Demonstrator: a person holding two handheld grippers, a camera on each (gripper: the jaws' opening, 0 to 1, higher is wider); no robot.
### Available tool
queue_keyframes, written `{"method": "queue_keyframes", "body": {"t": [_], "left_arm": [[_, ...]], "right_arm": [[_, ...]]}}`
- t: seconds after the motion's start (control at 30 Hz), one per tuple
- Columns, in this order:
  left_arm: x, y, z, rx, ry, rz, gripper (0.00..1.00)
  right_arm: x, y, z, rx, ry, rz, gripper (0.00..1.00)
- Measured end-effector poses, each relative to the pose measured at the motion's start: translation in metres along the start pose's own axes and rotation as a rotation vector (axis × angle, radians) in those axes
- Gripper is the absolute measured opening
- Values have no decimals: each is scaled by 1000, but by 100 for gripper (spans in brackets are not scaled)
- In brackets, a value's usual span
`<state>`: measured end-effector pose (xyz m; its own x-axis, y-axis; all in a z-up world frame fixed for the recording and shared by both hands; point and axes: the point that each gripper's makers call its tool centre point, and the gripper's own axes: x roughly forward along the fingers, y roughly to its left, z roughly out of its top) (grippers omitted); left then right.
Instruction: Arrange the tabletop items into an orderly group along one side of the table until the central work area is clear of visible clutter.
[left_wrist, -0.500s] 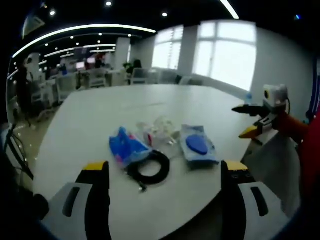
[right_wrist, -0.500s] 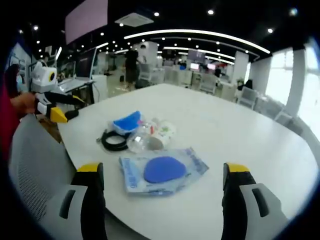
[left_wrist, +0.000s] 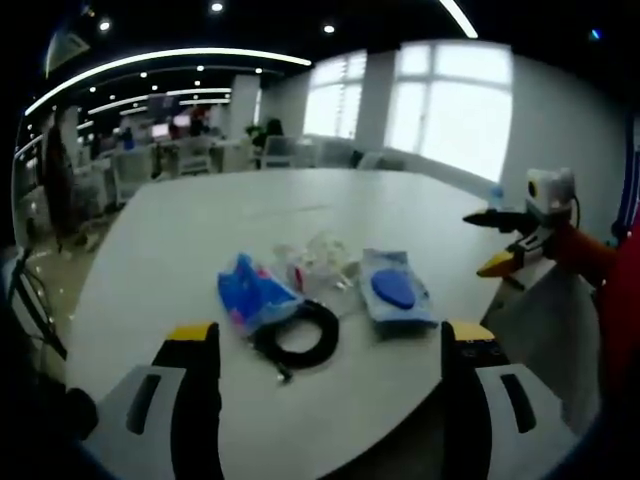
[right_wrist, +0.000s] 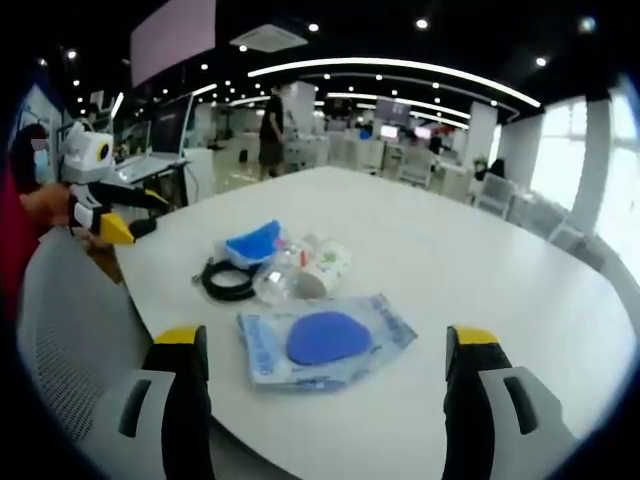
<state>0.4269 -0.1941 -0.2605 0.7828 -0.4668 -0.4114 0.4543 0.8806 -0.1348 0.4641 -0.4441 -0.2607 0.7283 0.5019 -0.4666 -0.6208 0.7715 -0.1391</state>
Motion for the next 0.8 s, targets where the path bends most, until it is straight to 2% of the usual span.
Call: {"method": "queue_keyframes", "body": {"t": [0.8], "left_arm": [[1,-3,-1,5,7,-16,87]], "right_arm": [[-1,-2,-2,-9,11,-16,96]]}}
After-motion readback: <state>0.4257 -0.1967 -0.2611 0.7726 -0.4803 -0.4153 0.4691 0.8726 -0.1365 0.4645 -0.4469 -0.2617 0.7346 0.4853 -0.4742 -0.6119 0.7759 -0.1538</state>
